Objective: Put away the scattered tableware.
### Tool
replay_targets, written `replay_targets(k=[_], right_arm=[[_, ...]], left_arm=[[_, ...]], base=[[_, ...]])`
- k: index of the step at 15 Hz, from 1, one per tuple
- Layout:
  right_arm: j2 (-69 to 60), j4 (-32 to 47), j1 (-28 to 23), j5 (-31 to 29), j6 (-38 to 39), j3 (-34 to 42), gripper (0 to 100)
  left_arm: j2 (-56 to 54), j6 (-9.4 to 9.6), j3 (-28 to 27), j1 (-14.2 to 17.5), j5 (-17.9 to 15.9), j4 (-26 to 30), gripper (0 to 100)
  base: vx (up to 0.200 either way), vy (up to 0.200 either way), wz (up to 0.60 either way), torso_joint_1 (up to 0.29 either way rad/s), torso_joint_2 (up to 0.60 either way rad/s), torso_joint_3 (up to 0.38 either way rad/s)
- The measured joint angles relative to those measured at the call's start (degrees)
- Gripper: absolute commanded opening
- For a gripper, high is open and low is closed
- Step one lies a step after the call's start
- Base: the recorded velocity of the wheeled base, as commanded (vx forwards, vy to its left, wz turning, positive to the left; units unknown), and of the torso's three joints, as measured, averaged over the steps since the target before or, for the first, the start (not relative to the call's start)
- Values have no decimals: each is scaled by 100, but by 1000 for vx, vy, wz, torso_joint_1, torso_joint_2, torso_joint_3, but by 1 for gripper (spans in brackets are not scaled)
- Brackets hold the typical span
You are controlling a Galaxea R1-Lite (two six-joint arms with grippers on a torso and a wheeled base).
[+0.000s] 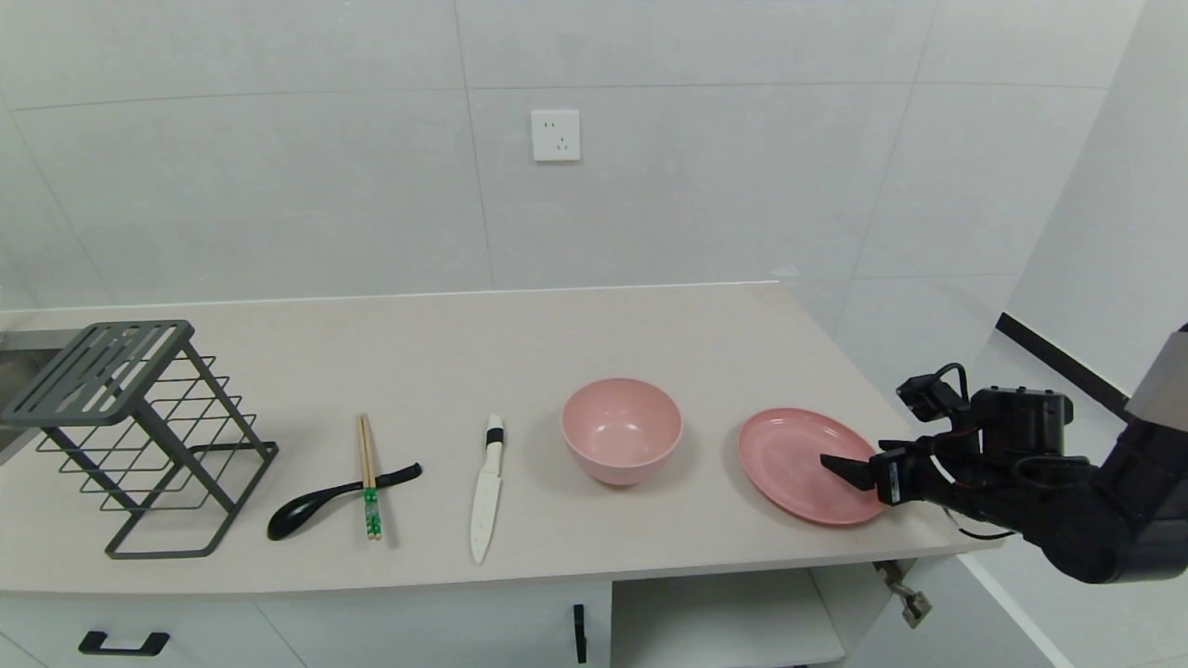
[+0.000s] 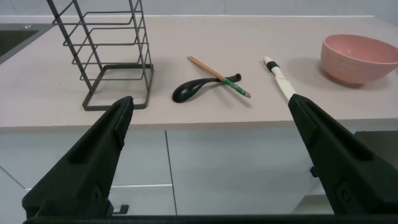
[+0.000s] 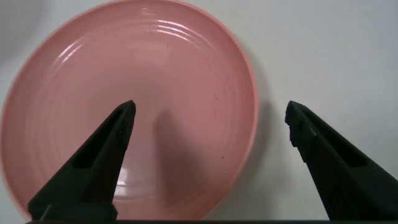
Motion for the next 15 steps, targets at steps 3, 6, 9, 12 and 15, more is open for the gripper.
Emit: replay_targets(k=[3, 6, 9, 12, 15], right_arm=[[173, -77, 90, -1, -27, 2, 100], [272, -172, 230, -17, -46, 94, 0], [440, -262, 189, -472, 0, 69, 0], [512, -477, -30, -502, 78, -2, 0], [399, -608, -94, -379, 889, 20, 0]], left_arm=[[0, 2, 2, 0, 0, 2, 100], [0, 0, 2, 0, 0, 2, 100], [0, 0, 2, 0, 0, 0, 100], [0, 0, 2, 0, 0, 2, 100], [0, 0, 2, 0, 0, 2, 100]], base=[[0, 0, 0, 0, 0, 0], [0, 0, 0, 0, 0, 0], [0, 0, 0, 0, 0, 0], [0, 0, 0, 0, 0, 0], [0, 0, 0, 0, 0, 0]])
